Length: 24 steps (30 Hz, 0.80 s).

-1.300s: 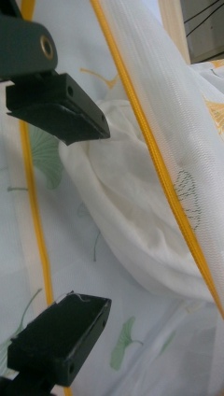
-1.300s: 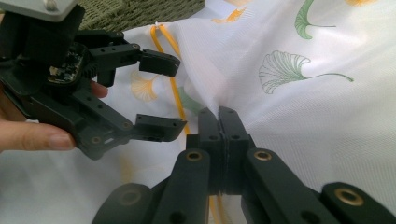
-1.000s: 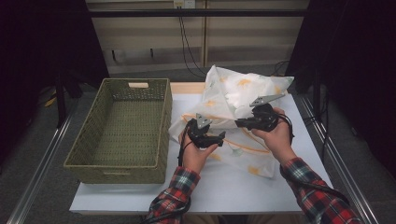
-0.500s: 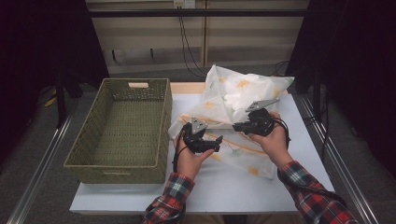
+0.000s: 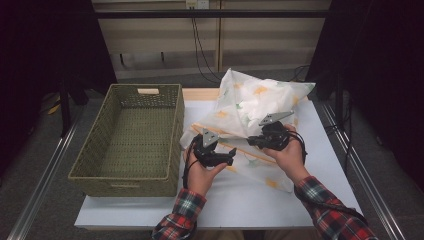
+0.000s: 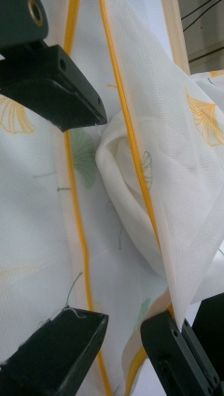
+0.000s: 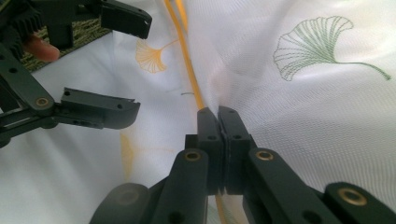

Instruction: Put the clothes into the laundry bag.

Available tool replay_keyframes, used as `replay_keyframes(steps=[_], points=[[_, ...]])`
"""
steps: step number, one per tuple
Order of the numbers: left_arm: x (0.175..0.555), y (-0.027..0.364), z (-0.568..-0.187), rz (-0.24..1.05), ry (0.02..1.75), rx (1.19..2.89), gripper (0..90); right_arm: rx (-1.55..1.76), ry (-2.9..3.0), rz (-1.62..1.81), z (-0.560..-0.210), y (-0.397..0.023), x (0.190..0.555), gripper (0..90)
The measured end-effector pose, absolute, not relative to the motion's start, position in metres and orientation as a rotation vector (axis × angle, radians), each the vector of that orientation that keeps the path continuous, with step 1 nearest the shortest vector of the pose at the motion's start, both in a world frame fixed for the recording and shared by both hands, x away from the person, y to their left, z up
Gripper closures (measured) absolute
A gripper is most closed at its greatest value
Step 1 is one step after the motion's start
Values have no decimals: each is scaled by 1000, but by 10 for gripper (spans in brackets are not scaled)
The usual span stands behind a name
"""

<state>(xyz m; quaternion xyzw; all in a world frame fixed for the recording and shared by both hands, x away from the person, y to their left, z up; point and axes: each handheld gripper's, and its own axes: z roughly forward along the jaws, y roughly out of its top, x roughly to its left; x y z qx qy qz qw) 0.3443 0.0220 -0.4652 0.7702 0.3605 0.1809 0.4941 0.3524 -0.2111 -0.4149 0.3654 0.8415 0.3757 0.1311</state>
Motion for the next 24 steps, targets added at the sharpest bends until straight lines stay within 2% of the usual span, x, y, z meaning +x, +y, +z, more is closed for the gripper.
replay_keyframes(steps=[24], points=[[340, 25, -462, 455, 861, 1865, 52, 1053, 2468, 1081, -432, -204, 350, 886]])
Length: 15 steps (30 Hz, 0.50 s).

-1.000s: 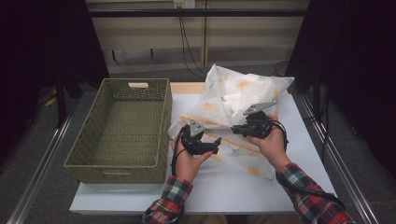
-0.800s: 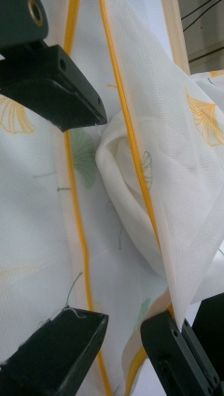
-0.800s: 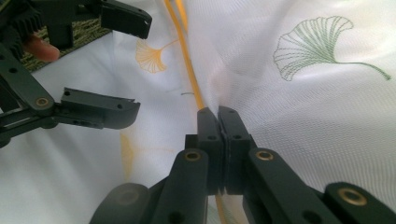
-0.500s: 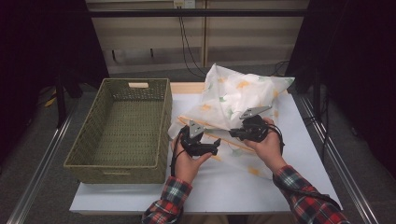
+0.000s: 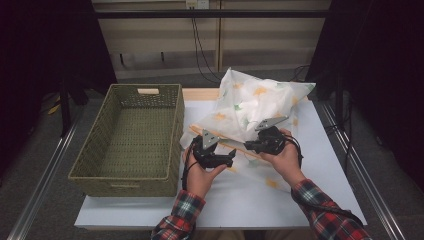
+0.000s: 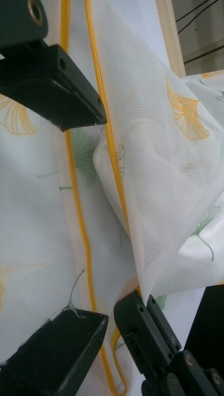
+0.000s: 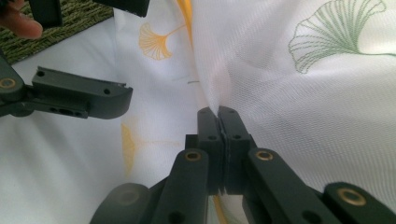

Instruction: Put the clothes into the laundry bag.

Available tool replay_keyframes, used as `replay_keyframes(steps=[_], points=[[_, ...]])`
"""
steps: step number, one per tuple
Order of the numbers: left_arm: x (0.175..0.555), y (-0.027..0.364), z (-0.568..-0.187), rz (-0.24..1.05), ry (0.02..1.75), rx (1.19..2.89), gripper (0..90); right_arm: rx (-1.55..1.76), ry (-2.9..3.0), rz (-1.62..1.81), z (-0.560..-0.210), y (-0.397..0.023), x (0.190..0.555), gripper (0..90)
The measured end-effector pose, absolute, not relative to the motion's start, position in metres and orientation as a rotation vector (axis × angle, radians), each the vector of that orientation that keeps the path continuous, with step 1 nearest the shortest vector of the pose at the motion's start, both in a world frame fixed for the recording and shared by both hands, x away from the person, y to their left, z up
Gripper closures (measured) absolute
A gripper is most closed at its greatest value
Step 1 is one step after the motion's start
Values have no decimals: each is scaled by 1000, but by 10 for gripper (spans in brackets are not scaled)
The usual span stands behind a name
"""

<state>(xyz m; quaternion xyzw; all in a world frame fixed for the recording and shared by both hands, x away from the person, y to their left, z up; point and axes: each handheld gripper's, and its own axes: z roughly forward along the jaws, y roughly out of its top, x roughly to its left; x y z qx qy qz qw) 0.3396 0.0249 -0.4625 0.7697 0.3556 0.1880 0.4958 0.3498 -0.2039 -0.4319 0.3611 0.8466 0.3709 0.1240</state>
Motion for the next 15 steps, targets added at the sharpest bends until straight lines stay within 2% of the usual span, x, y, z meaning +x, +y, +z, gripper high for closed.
replay_keyframes(steps=[15], points=[[338, 26, -460, 456, 859, 1856, 53, 1031, 2510, 1079, -447, -201, 345, 887]])
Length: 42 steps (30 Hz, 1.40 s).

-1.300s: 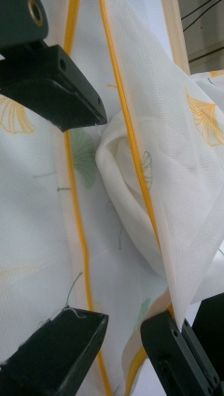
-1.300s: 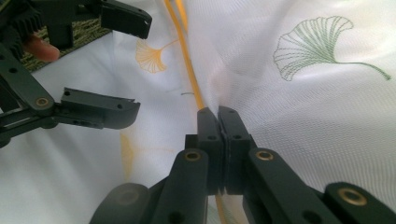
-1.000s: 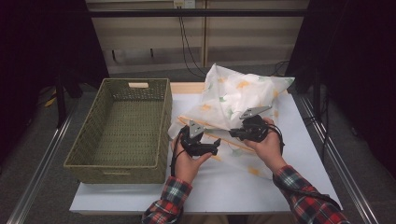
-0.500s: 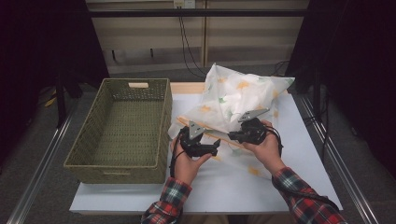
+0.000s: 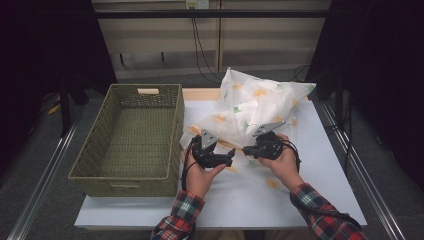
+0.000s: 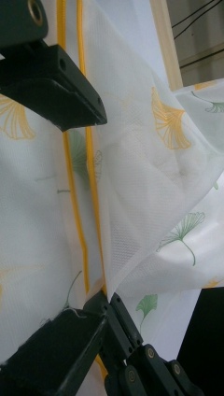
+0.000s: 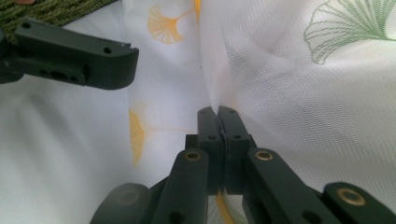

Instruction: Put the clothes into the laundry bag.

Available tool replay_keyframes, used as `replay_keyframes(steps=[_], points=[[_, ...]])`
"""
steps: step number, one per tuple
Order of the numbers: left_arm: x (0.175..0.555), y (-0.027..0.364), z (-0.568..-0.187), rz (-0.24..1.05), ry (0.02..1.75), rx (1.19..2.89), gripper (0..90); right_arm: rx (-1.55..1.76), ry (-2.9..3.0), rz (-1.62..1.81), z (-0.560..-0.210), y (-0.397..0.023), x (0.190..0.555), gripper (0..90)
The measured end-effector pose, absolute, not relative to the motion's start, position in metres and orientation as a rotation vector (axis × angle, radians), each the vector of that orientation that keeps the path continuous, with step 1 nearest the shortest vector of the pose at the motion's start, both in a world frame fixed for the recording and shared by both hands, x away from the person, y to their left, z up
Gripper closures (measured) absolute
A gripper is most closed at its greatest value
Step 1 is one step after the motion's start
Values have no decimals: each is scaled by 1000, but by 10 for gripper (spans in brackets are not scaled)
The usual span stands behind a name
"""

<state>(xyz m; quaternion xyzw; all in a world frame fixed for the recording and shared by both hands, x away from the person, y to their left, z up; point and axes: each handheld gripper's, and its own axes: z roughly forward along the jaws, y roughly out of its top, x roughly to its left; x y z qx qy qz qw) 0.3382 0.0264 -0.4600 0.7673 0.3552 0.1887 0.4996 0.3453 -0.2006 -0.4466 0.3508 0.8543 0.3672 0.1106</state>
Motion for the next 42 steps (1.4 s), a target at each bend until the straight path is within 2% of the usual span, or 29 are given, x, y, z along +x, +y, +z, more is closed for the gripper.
replay_keyframes(steps=[24, 29, 42], points=[[334, 30, -458, 471, 866, 1850, 56, 1076, 2546, 1056, -471, -197, 338, 881], [333, 33, -458, 470, 874, 1841, 55, 1078, 2512, 1075, -468, -196, 338, 818], [330, 39, -457, 478, 890, 1837, 55, 1029, 2428, 1139, -453, -210, 330, 524]])
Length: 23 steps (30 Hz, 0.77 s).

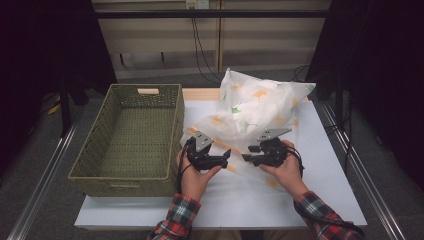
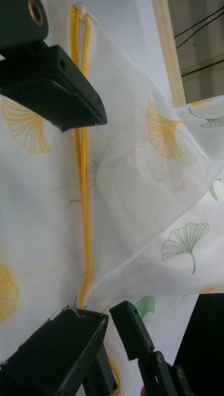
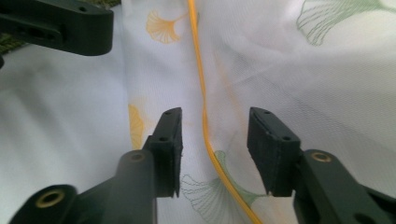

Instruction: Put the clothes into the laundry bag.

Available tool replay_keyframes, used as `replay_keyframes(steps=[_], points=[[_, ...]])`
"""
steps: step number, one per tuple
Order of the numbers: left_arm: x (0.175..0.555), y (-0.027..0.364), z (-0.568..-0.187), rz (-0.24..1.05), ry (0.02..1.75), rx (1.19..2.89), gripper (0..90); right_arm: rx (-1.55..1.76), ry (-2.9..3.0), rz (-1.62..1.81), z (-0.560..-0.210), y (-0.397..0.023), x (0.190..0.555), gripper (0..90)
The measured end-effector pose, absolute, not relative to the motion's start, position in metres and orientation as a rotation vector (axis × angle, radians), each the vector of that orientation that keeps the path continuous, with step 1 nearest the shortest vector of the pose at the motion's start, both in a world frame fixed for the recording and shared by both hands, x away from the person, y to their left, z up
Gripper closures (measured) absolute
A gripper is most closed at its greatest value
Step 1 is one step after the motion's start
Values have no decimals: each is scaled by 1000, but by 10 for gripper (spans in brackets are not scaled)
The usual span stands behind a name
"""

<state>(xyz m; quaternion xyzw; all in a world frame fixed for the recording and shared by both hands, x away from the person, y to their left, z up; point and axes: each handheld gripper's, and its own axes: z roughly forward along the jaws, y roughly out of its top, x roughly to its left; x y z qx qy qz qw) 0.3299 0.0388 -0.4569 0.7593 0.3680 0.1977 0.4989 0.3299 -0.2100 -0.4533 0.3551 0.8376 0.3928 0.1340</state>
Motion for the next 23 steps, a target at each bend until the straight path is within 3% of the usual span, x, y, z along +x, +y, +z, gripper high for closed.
replay_keyframes(steps=[8, 23], points=[[328, 39, -457, 462, 883, 1836, 53, 1028, 2380, 1176, -445, -230, 318, 330], [327, 37, -459, 448, 877, 1850, 39, 1061, 2287, 1228, -448, -270, 282, 159]])
